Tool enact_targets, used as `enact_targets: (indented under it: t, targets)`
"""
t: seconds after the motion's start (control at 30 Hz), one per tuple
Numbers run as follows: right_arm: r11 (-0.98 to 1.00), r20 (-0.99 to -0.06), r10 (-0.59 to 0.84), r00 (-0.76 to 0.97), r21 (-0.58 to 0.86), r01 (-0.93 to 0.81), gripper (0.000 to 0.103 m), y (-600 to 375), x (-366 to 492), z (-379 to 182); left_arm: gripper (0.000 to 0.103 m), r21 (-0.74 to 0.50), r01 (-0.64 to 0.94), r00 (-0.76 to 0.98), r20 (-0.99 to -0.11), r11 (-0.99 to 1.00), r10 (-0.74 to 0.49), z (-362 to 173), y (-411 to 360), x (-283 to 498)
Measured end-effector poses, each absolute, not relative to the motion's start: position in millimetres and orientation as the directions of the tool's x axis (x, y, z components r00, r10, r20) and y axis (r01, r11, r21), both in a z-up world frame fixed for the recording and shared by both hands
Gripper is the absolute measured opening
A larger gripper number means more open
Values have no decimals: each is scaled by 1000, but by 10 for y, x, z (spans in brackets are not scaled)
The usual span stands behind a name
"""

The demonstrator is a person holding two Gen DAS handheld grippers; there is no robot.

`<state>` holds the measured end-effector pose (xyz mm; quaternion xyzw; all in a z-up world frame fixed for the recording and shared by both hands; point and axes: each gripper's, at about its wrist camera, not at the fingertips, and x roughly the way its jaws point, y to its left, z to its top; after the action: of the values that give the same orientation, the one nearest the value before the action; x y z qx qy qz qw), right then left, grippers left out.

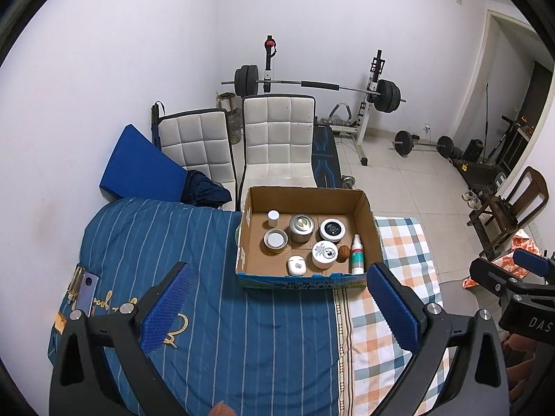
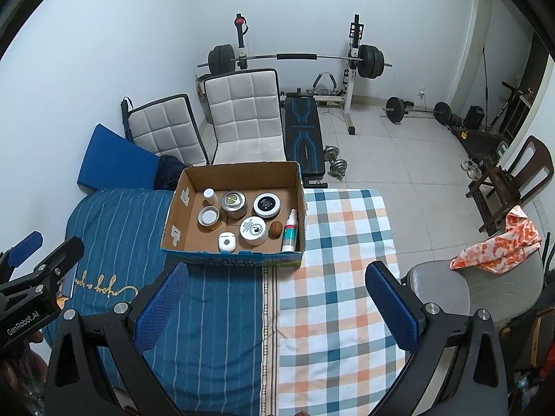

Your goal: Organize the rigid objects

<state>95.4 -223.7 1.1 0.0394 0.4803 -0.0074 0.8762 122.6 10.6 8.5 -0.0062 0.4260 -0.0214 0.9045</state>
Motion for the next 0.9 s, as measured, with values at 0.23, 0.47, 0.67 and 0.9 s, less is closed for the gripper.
enact_targets:
  t: [0.23, 0.47, 0.67, 0.9]
  targets:
    - [998, -836, 20, 548, 52, 43, 103, -2211, 956, 71, 103, -7, 13, 646, -763, 1000, -14, 71, 126, 1186]
    - [998, -837, 18, 546, 49, 43, 103, -2202, 949, 77, 103, 6, 13, 641, -768, 1000, -3, 46, 111, 1170]
    - [998, -836, 17, 549, 46, 40, 103, -2192, 941, 77, 103, -1, 6, 646, -764, 1000, -5, 47, 113, 1159]
    - [998, -836, 9, 549, 39, 42, 103, -2183, 924, 84, 103, -10, -7, 655, -756, 1000, -3, 79, 157, 1141]
